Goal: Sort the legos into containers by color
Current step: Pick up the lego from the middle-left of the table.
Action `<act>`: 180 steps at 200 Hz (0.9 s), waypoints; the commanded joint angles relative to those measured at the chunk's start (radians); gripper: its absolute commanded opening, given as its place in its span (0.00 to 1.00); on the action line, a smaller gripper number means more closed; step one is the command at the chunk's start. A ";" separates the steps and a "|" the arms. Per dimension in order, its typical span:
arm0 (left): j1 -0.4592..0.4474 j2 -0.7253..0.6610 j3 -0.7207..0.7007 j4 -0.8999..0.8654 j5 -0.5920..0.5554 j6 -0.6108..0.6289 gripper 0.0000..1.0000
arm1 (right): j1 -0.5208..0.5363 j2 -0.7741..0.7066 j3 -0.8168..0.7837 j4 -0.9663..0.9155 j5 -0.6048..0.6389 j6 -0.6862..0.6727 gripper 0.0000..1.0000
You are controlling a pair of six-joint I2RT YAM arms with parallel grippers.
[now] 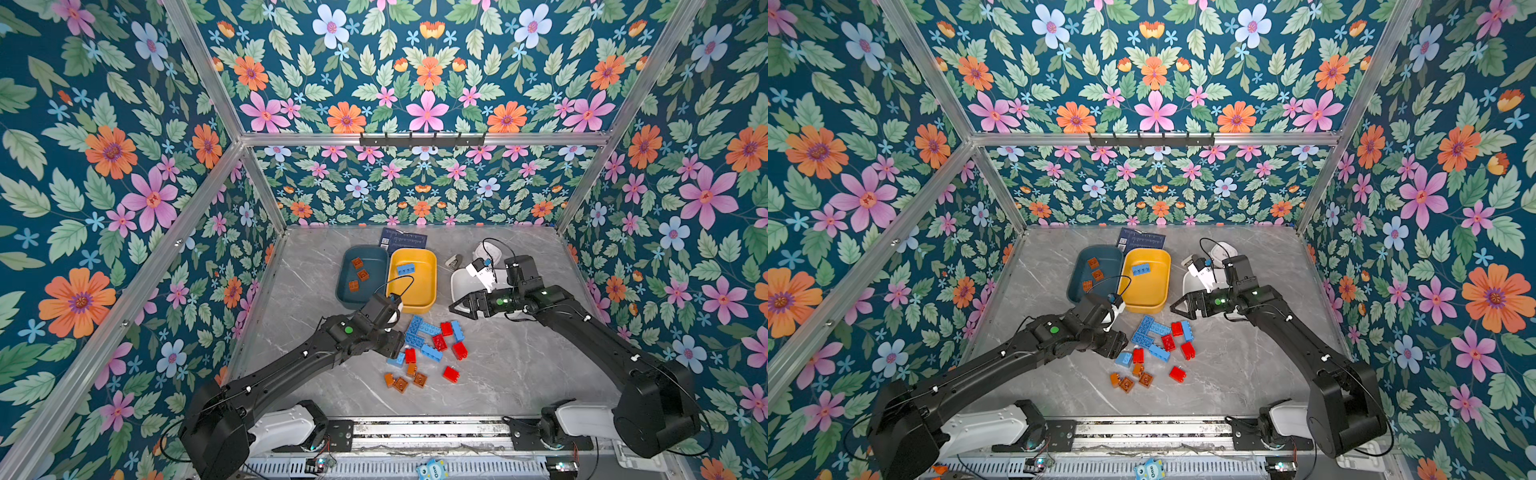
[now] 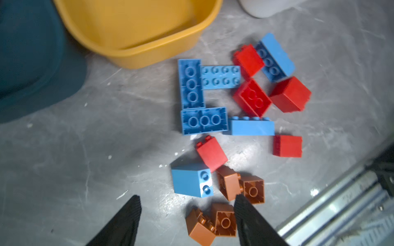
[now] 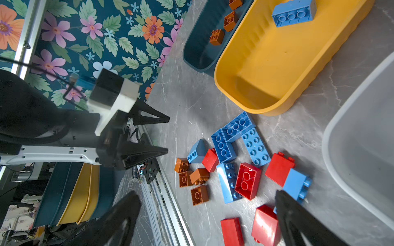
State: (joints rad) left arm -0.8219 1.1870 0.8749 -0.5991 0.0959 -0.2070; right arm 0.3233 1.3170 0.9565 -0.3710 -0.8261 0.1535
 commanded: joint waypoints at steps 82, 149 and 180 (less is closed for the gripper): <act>0.010 0.167 0.048 -0.119 0.116 0.774 0.71 | 0.000 -0.028 -0.019 -0.019 0.019 -0.018 0.99; 0.009 0.311 0.029 -0.069 0.068 0.812 0.67 | 0.000 -0.030 -0.042 -0.013 0.030 -0.022 0.99; 0.007 0.351 0.028 -0.035 0.027 0.824 0.68 | -0.001 -0.031 -0.041 -0.016 0.032 -0.028 0.99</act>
State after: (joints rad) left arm -0.8135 1.5188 0.9028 -0.6678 0.1642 0.5858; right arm 0.3222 1.2873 0.9150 -0.3859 -0.7994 0.1471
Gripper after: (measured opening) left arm 0.679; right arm 0.990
